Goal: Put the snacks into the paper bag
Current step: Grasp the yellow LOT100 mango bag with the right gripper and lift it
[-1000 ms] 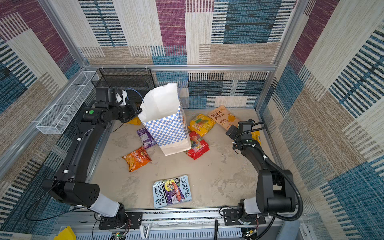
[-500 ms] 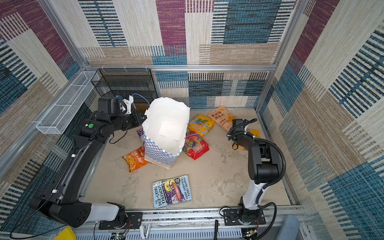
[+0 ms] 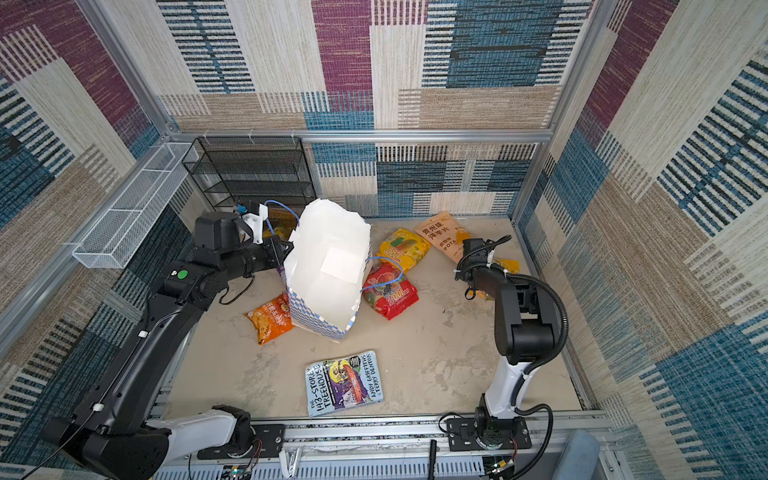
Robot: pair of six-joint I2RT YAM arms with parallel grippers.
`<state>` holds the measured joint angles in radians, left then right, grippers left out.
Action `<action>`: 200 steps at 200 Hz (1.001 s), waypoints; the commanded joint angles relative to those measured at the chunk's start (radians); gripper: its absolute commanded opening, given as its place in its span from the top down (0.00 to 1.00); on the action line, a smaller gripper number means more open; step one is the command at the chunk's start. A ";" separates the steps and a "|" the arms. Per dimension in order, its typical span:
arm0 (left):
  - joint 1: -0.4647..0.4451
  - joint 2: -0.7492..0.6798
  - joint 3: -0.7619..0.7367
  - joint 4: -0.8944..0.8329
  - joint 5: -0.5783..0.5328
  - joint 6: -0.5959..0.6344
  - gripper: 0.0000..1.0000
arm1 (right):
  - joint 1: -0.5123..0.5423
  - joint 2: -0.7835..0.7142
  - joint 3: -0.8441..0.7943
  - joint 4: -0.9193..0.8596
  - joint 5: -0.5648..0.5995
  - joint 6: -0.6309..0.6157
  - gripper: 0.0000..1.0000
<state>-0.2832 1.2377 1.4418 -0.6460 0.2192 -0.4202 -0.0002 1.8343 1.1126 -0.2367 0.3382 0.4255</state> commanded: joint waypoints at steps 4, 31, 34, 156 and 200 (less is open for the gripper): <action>0.002 -0.016 -0.015 0.084 0.044 0.018 1.00 | 0.001 0.005 0.004 -0.040 -0.028 -0.007 0.89; 0.001 -0.024 -0.026 0.096 0.033 0.016 1.00 | 0.000 -0.040 -0.012 -0.027 -0.068 -0.007 1.00; 0.001 -0.025 -0.027 0.095 0.032 0.017 1.00 | 0.001 -0.047 -0.014 -0.026 -0.071 -0.008 1.00; 0.009 -0.012 -0.026 0.108 0.080 0.034 1.00 | 0.000 -0.467 -0.067 0.015 -0.281 -0.011 1.00; 0.021 -0.013 -0.024 0.108 0.098 0.037 1.00 | 0.000 -0.537 -0.047 0.019 -0.354 -0.008 1.00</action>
<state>-0.2684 1.2240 1.4101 -0.5724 0.2909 -0.4156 -0.0002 1.3293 1.0473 -0.2897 0.0414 0.4149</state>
